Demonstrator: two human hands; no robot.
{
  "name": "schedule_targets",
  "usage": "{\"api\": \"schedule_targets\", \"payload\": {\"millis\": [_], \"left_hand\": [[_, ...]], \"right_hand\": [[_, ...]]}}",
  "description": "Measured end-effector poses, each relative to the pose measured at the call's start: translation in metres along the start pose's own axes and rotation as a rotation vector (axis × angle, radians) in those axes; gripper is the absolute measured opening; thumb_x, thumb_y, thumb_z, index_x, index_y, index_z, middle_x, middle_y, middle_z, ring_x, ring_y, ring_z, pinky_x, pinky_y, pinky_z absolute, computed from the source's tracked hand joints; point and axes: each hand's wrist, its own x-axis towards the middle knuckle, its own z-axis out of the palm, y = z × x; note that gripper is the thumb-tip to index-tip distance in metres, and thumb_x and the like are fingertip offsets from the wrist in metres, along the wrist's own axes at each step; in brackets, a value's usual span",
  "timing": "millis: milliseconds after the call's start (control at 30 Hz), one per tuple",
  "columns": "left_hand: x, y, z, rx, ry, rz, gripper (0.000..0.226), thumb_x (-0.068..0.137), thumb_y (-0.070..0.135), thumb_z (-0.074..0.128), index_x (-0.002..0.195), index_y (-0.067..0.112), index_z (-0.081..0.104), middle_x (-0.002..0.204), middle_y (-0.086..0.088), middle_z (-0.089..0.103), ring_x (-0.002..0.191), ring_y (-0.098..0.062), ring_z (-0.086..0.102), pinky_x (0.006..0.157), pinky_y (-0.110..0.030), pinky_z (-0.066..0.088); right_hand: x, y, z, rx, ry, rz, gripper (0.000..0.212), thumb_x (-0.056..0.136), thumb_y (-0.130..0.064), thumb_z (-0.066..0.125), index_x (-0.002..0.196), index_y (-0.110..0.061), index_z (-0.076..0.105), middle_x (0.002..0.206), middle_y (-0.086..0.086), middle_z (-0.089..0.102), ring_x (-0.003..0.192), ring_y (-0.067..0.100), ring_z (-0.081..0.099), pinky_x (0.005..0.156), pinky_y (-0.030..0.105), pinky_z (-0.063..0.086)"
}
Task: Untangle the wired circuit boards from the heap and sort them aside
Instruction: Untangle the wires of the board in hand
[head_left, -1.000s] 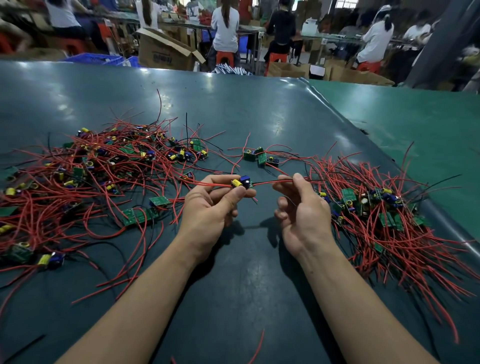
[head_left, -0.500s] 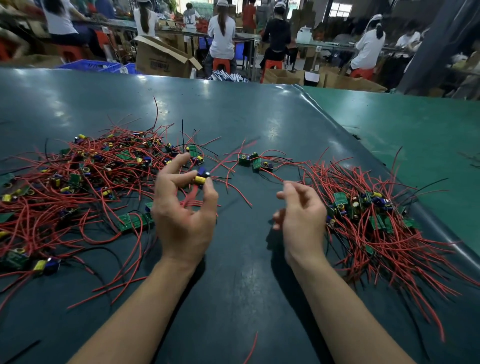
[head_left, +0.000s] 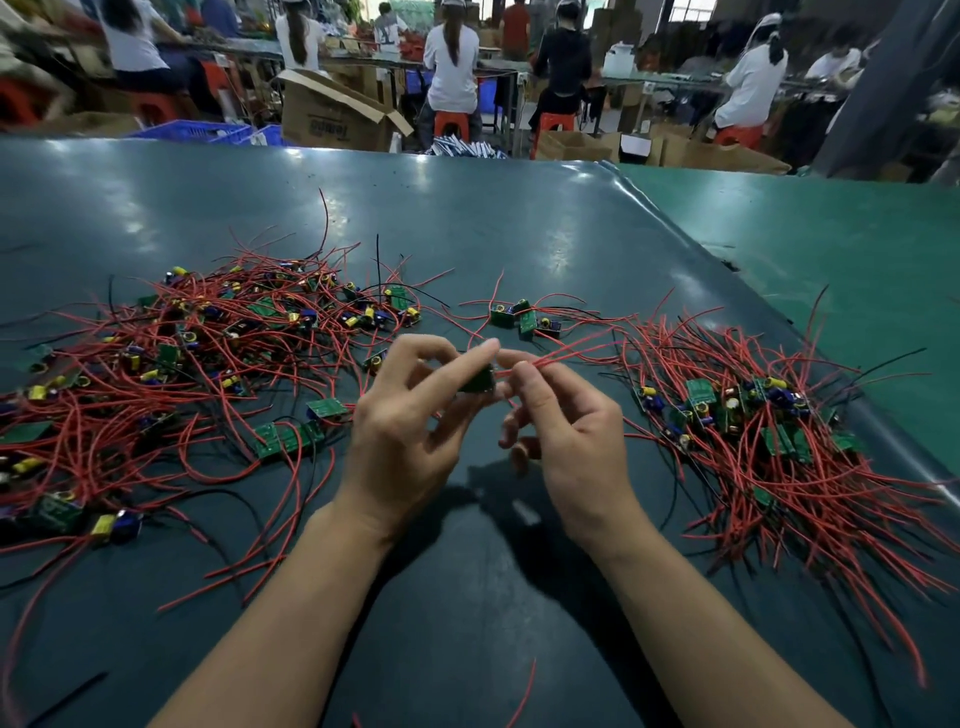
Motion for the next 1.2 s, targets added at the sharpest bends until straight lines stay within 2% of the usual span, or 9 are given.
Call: {"api": "schedule_targets", "payload": {"millis": [133,200,333,533,633,700,833,1000,1200], "left_hand": [[-0.001,-0.003,0.001,0.051,-0.03,-0.015,0.04,0.084,0.013,0.075,0.123,0.005,0.066,0.1,-0.009,0.063,0.074,-0.009,0.053,0.067,-0.028,0.053],[-0.002,-0.004,0.001,0.075,0.004,-0.005,0.034,0.085,0.018,0.076,0.115,0.004,0.071,0.099,-0.008,0.068,0.083,-0.017,0.064,0.074,-0.034,0.056],[-0.002,-0.001,0.005,0.139,0.027,-0.006,0.023,0.086,0.023,0.076,0.104,0.008,0.075,0.097,-0.006,0.07,0.087,-0.023,0.069,0.069,-0.04,0.056],[-0.001,-0.001,0.003,0.167,0.052,0.001,0.023,0.086,0.024,0.078,0.102,0.009,0.076,0.095,-0.005,0.071,0.083,-0.023,0.069,0.064,-0.04,0.056],[-0.002,0.001,0.003,0.173,0.046,0.031,0.023,0.085,0.024,0.078,0.102,0.009,0.076,0.095,-0.005,0.071,0.083,-0.022,0.07,0.063,-0.039,0.056],[-0.002,0.001,0.003,0.18,0.045,0.044,0.022,0.085,0.023,0.078,0.102,0.009,0.076,0.094,-0.005,0.071,0.082,-0.022,0.07,0.062,-0.038,0.056],[-0.002,0.001,0.004,0.177,0.041,0.049,0.022,0.085,0.024,0.079,0.102,0.009,0.076,0.093,-0.005,0.071,0.08,-0.022,0.07,0.06,-0.037,0.056],[-0.002,0.003,0.005,0.164,0.037,0.048,0.023,0.084,0.026,0.08,0.102,0.011,0.077,0.093,-0.003,0.071,0.079,-0.02,0.07,0.06,-0.036,0.056],[-0.001,0.006,0.008,0.139,0.006,0.068,0.024,0.086,0.027,0.078,0.103,0.012,0.076,0.093,-0.002,0.071,0.079,-0.02,0.069,0.059,-0.037,0.056]], "right_hand": [[0.004,-0.001,-0.002,0.069,0.093,0.047,0.013,0.089,-0.016,0.065,0.09,-0.006,0.072,0.067,-0.002,0.063,0.048,0.01,0.049,0.038,0.021,0.036],[0.006,0.0,-0.004,0.058,0.15,0.047,0.011,0.088,-0.014,0.067,0.084,-0.006,0.073,0.063,-0.002,0.06,0.046,0.009,0.047,0.038,0.02,0.035],[0.011,0.002,-0.007,0.016,0.249,0.01,0.013,0.088,-0.014,0.071,0.075,-0.011,0.073,0.056,0.0,0.053,0.043,0.01,0.042,0.039,0.02,0.033],[0.021,0.0,-0.023,-0.043,0.46,-0.086,0.012,0.088,-0.018,0.071,0.077,-0.014,0.072,0.048,-0.006,0.05,0.038,0.008,0.038,0.038,0.021,0.03],[0.025,0.002,-0.033,-0.157,0.558,-0.121,0.011,0.09,-0.023,0.07,0.08,-0.019,0.07,0.055,-0.004,0.054,0.047,0.013,0.045,0.047,0.029,0.037],[0.025,0.005,-0.036,-0.332,0.576,-0.2,0.01,0.091,-0.026,0.068,0.082,-0.024,0.067,0.072,0.006,0.061,0.058,0.021,0.05,0.056,0.034,0.043],[0.024,0.005,-0.034,-0.487,0.595,-0.315,0.003,0.093,-0.021,0.064,0.094,-0.019,0.066,0.091,0.005,0.063,0.057,0.016,0.048,0.055,0.035,0.044],[0.023,-0.001,-0.034,-0.414,0.591,-0.301,0.01,0.097,-0.014,0.056,0.093,-0.023,0.057,0.088,0.0,0.06,0.053,0.028,0.052,0.048,0.034,0.044],[0.023,-0.004,-0.034,-0.308,0.52,-0.262,0.019,0.101,-0.013,0.045,0.094,-0.03,0.049,0.078,0.001,0.058,0.035,0.018,0.054,0.035,0.025,0.041]]}}
